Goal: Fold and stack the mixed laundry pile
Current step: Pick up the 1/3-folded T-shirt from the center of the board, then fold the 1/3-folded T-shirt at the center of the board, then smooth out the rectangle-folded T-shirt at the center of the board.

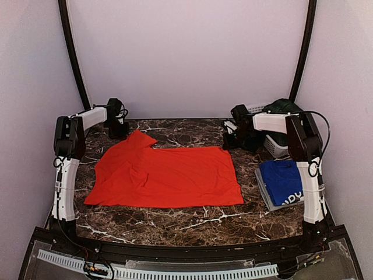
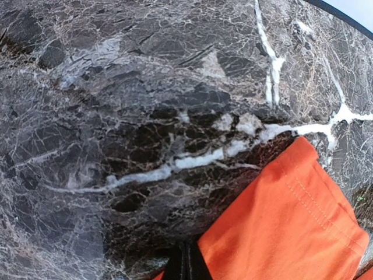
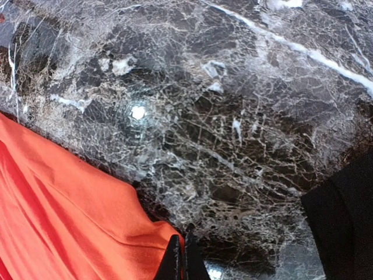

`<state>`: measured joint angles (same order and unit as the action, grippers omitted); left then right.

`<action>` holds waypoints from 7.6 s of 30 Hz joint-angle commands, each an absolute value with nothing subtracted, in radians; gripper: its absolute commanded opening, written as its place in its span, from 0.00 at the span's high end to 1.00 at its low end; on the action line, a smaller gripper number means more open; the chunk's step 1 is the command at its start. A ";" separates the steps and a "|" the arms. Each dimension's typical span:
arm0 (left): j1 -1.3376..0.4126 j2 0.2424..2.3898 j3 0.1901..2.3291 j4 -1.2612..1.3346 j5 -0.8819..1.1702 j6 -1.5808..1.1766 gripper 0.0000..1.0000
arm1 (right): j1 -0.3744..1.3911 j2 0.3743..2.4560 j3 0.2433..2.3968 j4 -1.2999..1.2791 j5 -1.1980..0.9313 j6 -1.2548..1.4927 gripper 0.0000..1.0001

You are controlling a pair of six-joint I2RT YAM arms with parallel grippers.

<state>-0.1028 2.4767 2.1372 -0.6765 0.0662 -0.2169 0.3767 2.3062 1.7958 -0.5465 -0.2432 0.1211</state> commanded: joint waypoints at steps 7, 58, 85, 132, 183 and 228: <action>-0.107 2.235 1.955 -0.572 0.078 -0.251 1.00 | 0.370 2.184 1.761 -0.493 -0.266 0.144 1.00; -0.160 2.593 2.312 -0.854 -0.016 -0.066 0.98 | 0.358 2.217 1.769 -0.499 -0.267 0.143 1.00; -0.142 2.145 1.992 -0.720 -0.003 -0.158 1.00 | 0.356 2.056 1.665 -0.490 -0.297 0.155 1.00; -0.220 1.477 0.978 -0.747 -0.122 -0.507 1.00 | 0.390 1.787 1.082 -0.377 -0.332 0.224 1.00; -0.187 1.749 1.192 -0.671 -0.137 -0.452 0.71 | 0.671 2.026 1.634 -0.423 -0.498 0.247 0.52; -0.205 1.635 1.098 -0.675 -0.096 -0.442 1.00 | 0.900 2.903 2.643 -0.101 -0.746 0.705 0.63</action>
